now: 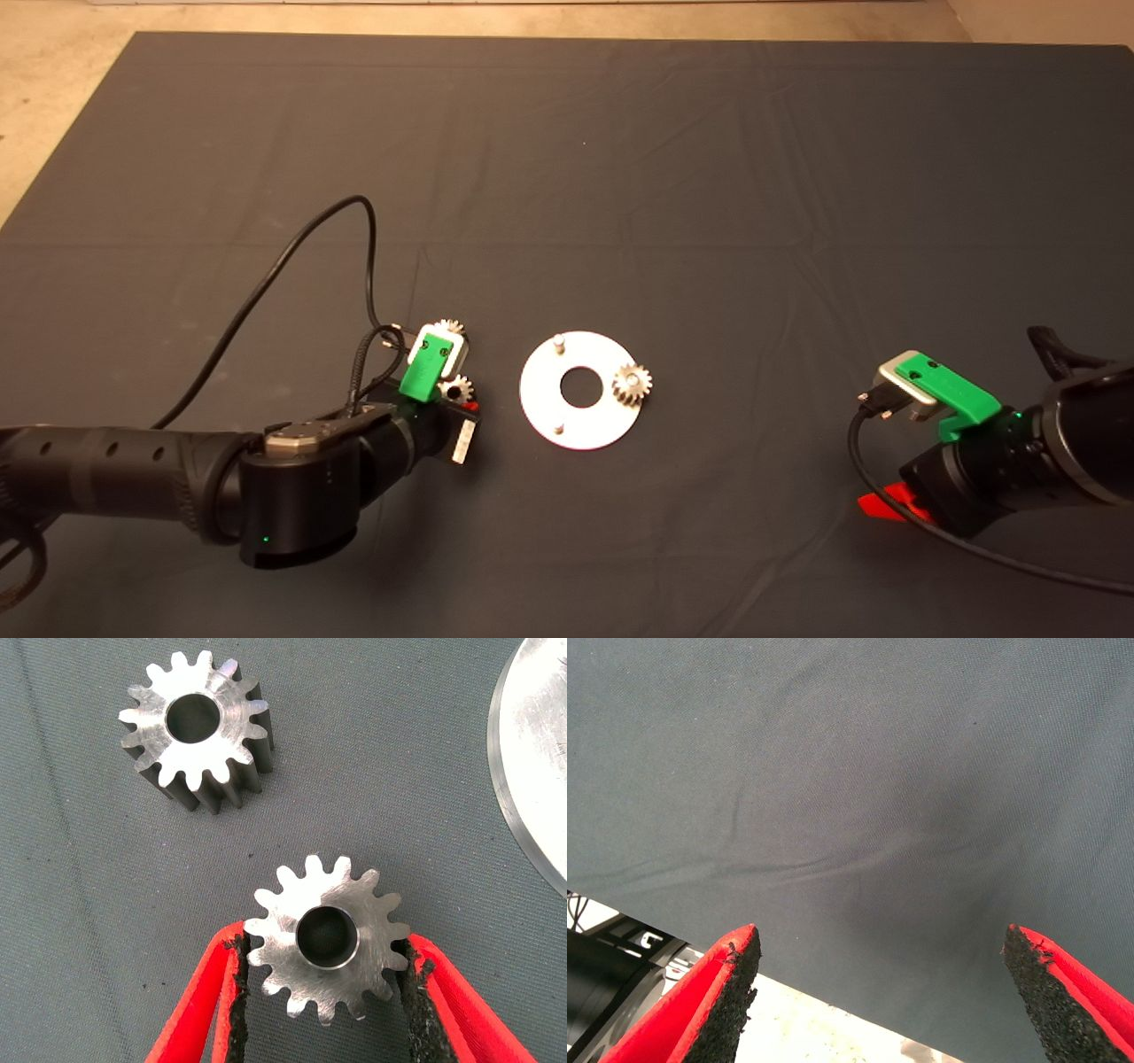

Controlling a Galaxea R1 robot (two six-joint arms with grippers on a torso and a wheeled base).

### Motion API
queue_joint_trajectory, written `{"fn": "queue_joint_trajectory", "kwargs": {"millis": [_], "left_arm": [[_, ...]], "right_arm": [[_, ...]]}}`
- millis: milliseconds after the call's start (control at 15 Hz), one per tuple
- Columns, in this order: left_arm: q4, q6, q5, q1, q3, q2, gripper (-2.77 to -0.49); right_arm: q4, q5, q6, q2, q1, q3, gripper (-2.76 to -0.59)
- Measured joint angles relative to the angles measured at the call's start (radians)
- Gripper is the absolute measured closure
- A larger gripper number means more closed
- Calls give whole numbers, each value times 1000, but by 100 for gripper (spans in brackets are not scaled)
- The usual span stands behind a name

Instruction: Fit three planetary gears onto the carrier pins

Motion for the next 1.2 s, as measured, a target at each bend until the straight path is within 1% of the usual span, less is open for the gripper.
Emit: {"fn": "queue_joint_trajectory", "kwargs": {"millis": [200,267,333,467,533,600,667,800,933,1200], "left_arm": [[5,0,0,1,0,0,-93],[14,0,3,5,4,0,-93],[26,0,10,14,18,0,-86],[29,1,17,32,67,0,-85],[29,1,24,34,91,0,-83],[30,5,46,33,107,0,-81],[33,7,57,33,119,0,-81],[33,11,58,33,159,1,-81],[33,14,58,33,199,13,-75],[33,16,60,33,235,72,-75]], "right_arm": [[0,0,-3,0,0,0,-203],[0,1,-7,-2,0,0,-203],[0,0,-9,-6,0,0,-203],[0,0,-15,-9,0,0,-203],[1,0,-18,-10,0,0,-203],[1,0,-18,-11,0,0,-203],[1,0,-19,-12,0,0,-203],[1,0,-21,-13,0,0,-203],[1,0,-22,-14,0,0,-203],[1,0,-28,-14,0,0,-203]]}}
